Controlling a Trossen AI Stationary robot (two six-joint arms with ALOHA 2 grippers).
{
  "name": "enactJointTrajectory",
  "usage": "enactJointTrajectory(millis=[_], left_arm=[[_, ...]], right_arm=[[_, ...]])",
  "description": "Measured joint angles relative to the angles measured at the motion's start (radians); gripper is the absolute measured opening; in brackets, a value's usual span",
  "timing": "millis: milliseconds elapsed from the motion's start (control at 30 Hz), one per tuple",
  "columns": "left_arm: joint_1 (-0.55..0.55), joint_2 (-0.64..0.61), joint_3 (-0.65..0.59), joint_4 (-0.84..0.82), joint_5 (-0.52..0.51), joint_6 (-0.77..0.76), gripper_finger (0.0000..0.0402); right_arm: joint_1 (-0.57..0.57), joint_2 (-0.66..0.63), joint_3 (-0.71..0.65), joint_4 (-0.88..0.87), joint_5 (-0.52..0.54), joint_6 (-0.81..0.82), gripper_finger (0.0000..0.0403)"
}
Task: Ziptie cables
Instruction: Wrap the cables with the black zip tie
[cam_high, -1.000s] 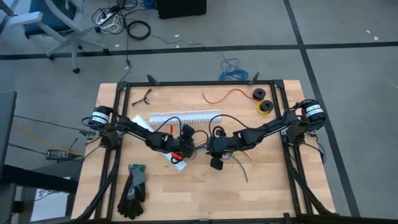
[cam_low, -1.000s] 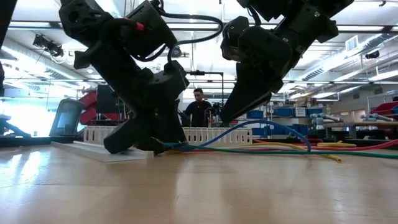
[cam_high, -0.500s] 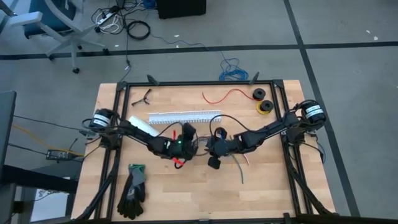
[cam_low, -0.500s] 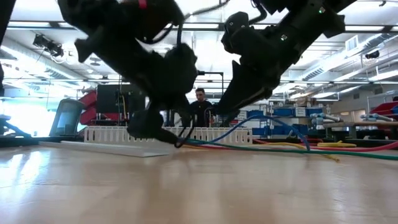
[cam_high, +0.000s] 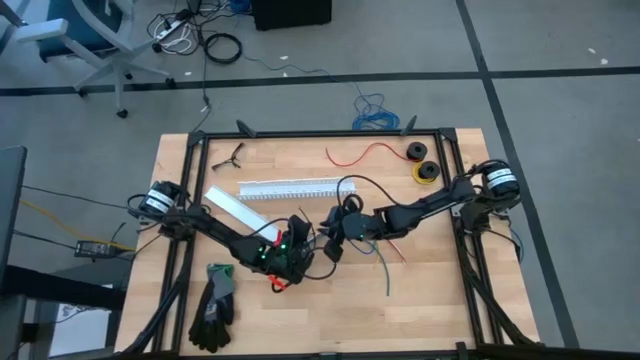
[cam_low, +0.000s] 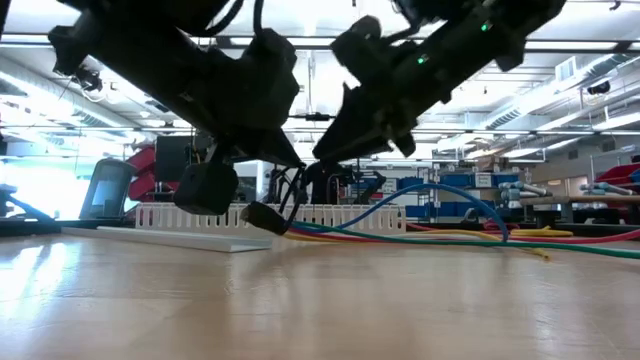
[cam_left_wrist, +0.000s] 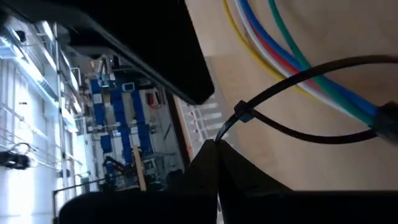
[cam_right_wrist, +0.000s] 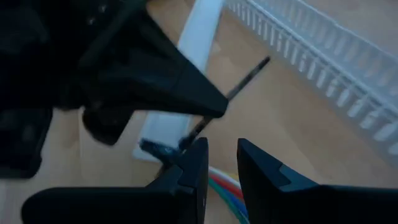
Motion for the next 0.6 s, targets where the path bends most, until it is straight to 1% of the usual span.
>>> enactJointTrajectory(millis=[33, 133, 300, 467, 600], left_arm=[[-0.002, 0.000, 0.001, -0.002, 0.000, -0.008, 0.0001], [-0.002, 0.000, 0.001, -0.016, -0.003, -0.012, 0.0001], [-0.003, -0.002, 0.001, -0.064, -0.014, -0.063, 0.0000], [-0.003, -0.002, 0.002, -0.108, -0.041, -0.105, 0.0000], [-0.003, -0.002, 0.002, -0.091, -0.040, -0.111, 0.0000]], right_arm=[[-0.005, 0.015, 0.004, 0.018, -0.030, 0.013, 0.0075], [-0.007, 0.060, 0.000, 0.065, -0.065, 0.042, 0.0075], [-0.003, 0.086, 0.001, 0.162, -0.064, 0.054, 0.0075], [-0.003, 0.086, 0.001, 0.188, -0.060, 0.055, 0.0075], [-0.006, 0.086, 0.001, 0.188, -0.062, 0.058, 0.0075]])
